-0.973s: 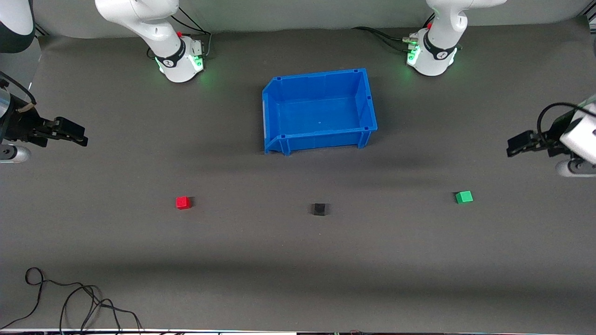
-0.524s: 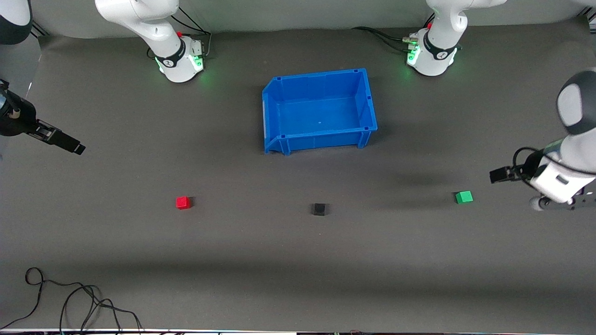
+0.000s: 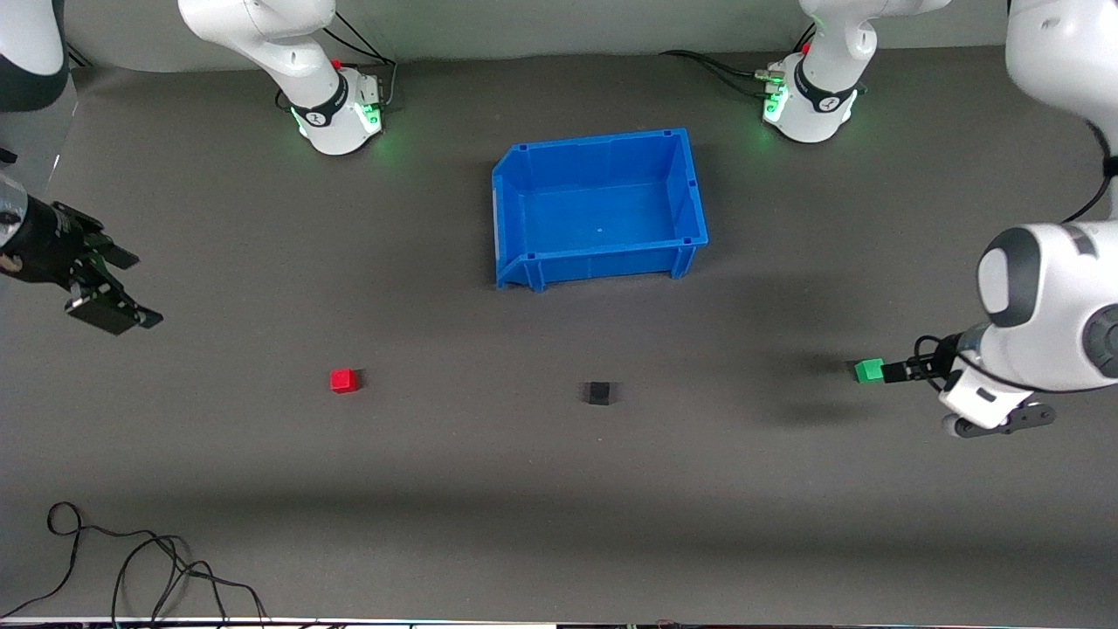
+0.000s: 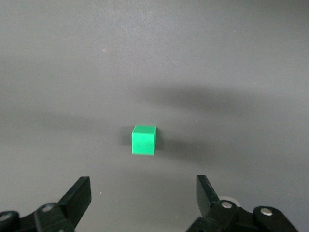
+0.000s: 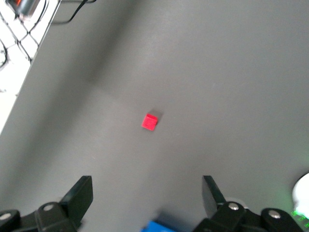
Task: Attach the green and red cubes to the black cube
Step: 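Close the left gripper on the green cube while the right gripper grasps the red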
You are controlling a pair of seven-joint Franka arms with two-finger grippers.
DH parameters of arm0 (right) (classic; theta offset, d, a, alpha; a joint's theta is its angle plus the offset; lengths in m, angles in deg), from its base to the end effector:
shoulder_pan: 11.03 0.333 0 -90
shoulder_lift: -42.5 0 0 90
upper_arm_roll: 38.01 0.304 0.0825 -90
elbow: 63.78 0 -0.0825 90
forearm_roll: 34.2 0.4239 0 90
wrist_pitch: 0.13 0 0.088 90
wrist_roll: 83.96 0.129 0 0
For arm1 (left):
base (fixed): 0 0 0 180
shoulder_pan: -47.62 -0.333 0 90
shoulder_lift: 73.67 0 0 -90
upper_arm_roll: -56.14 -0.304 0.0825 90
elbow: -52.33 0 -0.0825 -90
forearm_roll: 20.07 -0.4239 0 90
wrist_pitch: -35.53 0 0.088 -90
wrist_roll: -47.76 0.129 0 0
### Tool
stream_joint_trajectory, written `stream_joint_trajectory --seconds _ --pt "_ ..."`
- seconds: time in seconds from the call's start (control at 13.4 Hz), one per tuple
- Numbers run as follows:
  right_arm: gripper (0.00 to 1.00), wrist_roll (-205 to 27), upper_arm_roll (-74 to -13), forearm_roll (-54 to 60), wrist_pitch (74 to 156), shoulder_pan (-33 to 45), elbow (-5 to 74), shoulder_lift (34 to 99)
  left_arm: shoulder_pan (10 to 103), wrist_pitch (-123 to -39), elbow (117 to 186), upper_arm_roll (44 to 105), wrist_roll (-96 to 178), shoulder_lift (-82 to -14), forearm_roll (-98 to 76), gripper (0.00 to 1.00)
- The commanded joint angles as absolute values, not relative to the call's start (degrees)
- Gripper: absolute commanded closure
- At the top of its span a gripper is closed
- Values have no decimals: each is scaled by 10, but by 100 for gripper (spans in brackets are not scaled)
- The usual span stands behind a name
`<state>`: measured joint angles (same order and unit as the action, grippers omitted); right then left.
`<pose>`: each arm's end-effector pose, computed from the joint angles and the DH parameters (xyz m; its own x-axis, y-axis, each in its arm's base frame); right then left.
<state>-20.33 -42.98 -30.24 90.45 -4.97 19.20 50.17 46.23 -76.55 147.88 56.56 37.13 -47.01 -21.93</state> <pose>0.6345 0.0242 0.5724 0.4611 -0.8858 -0.0519 -0.8873 -0.4605 -0.0249 0.6766 0.0146 0.2691 0.9674 0.1890 -0.1685 0.1820 -0.9817 -0.0562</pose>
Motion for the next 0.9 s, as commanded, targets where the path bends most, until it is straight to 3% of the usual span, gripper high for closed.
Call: stream_joint_trajectory --seconds 0.0,0.37,0.45,0.6,0.82 --pt "0 -126 -432 -261 915 -49 169 550 460 -813 1483 565 354 -427 -230 4" --pt "0 -88 -434 -187 1011 -51 229 623 446 -956 1580 564 355 -416 -230 6" --pt "0 -88 -434 -175 1051 -51 266 624 444 -956 1581 565 355 -413 -230 6" --pt "0 -89 -433 -157 1156 -47 348 624 446 -957 1582 564 355 -406 -231 19" --pt "0 -98 -431 -135 1280 -24 416 667 449 -959 1582 564 357 -390 -253 19"
